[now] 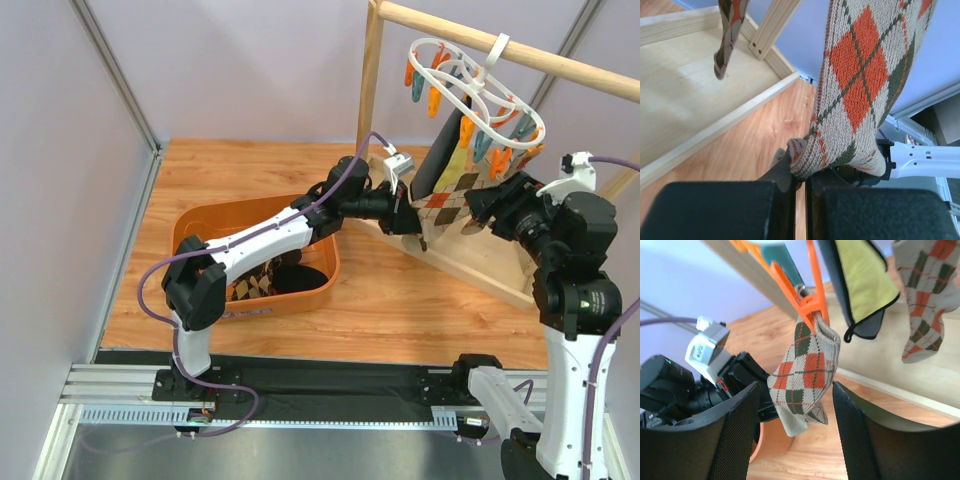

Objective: Remove the socks clipped to the hanger

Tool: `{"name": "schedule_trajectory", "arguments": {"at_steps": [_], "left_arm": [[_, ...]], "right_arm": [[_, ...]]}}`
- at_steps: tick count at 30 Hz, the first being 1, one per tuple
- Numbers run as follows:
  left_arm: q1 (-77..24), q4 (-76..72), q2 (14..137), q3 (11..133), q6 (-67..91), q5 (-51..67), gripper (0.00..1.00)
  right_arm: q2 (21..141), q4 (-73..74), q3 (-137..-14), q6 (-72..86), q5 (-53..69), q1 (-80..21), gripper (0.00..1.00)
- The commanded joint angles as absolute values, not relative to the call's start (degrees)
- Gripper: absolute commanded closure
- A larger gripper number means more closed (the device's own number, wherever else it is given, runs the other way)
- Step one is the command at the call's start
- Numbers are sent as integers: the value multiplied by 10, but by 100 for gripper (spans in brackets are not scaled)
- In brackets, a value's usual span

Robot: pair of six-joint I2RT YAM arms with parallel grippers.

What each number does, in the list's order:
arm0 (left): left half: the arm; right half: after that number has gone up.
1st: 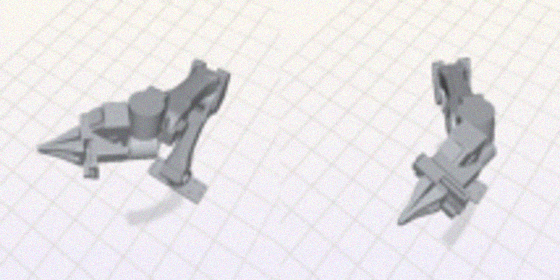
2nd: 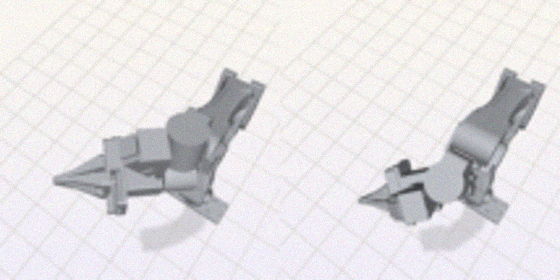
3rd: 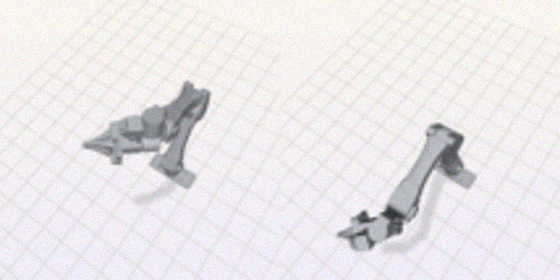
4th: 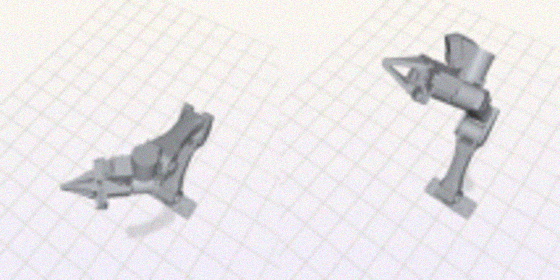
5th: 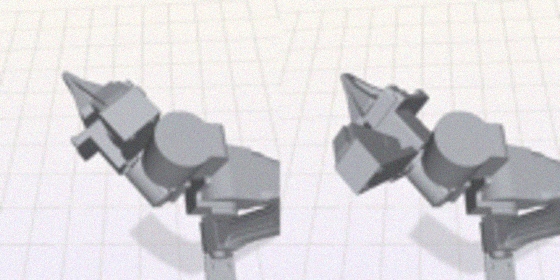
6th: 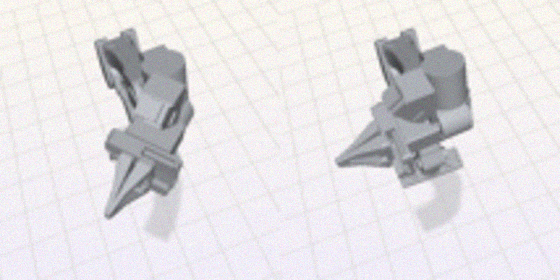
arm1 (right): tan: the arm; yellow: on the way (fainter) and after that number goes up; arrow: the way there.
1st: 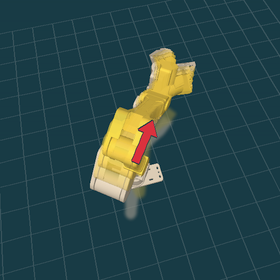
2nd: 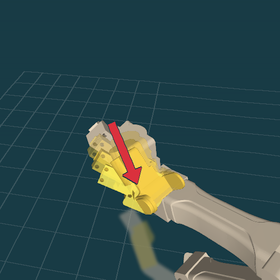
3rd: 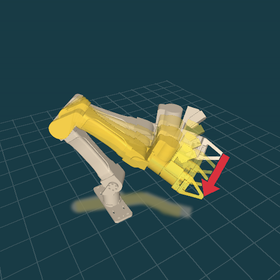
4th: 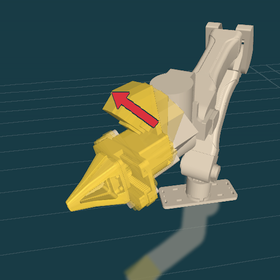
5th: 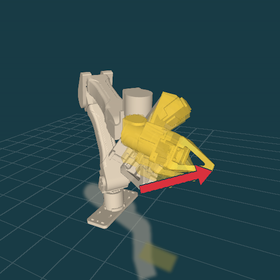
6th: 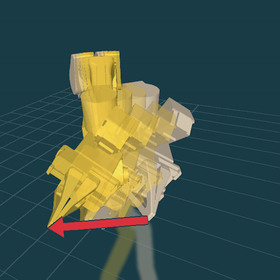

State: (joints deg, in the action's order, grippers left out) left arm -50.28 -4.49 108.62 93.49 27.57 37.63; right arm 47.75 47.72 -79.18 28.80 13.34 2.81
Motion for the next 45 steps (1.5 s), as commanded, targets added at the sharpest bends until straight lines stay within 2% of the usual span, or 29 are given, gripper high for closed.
{"name": "schedule_trajectory", "arguments": {"at_steps": [1, 7, 14, 23, 29, 33, 38, 41, 45], "left_arm": [[-507, -41, 1052, 946, 264, 379, 100], [-507, -47, 1037, 923, 269, 376, 100], [-507, -48, 1030, 914, 274, 361, 100], [-507, -42, 1025, 914, 272, 366, 100], [-506, -26, 1027, 919, 277, 394, 100], [-504, -35, 1031, 920, 291, 420, 100], [-493, -62, 1035, 920, 325, 454, 100], [-492, -56, 1038, 925, 323, 456, 100], [-492, -61, 1041, 927, 330, 461, 100]], "right_arm": [[492, 554, -858, 294, 47, 26, 38], [549, 575, -956, 257, 9, 26, 36], [615, 558, -1029, 227, 11, 26, 40], [628, 477, -980, 129, 39, 29, 47], [613, 424, -944, 96, 134, 82, 44], [620, 375, -921, 120, 264, 144, 43], [627, 326, -907, 155, 349, 206, 50], [630, 302, -901, 166, 420, 219, 51], [631, 274, -888, 191, 445, 220, 55]]}}
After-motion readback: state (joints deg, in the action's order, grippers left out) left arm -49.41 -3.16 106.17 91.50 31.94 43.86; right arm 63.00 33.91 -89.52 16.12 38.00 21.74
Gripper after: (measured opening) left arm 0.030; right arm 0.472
